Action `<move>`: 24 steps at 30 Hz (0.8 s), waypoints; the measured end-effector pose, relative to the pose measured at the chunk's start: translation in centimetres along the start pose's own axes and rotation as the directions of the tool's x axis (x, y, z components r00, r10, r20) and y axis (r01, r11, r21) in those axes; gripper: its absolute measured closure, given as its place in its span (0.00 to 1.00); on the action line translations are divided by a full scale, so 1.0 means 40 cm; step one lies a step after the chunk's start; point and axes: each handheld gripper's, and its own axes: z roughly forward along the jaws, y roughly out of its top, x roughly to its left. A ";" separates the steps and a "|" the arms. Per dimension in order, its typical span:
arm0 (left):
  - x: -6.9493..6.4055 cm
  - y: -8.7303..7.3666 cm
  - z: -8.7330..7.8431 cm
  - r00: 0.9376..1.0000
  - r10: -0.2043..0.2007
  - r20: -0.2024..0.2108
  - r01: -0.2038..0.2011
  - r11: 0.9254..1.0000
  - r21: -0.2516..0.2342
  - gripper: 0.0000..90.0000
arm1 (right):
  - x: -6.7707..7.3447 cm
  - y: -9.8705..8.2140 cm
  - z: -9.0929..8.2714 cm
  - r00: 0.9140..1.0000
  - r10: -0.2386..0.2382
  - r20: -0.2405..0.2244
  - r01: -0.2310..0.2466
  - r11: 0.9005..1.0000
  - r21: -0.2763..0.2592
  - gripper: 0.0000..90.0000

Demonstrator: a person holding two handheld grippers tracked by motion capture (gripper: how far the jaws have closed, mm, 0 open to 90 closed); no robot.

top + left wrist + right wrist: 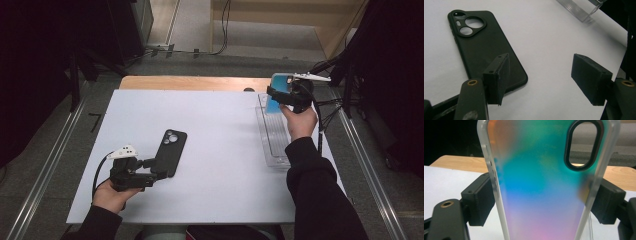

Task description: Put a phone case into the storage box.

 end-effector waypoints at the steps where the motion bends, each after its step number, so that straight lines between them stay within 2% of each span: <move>1: -0.001 0.000 0.000 1.000 0.001 0.001 -0.001 1.000 -0.001 0.35 | -0.002 0.001 0.007 1.000 0.003 0.003 -0.003 1.000 0.002 0.17; 5: -0.002 0.000 0.000 1.000 0.005 -0.001 -0.005 1.000 0.002 0.35 | -0.012 0.005 0.037 1.000 0.007 0.016 -0.007 1.000 0.012 0.17; 9: -0.001 0.000 0.000 1.000 0.005 -0.003 -0.005 1.000 0.002 0.35 | -0.022 0.005 0.064 0.999 0.030 0.020 -0.031 0.999 0.019 0.17; 16: -0.003 0.000 0.001 1.000 0.008 -0.007 -0.008 1.000 0.005 0.35 | -0.032 -0.005 0.105 0.999 0.010 0.044 -0.011 1.000 0.029 0.17; 24: -0.003 0.001 0.003 1.000 0.008 -0.006 -0.008 1.000 0.007 0.35 | -0.040 -0.020 0.145 0.996 0.008 0.084 -0.011 0.999 0.037 0.17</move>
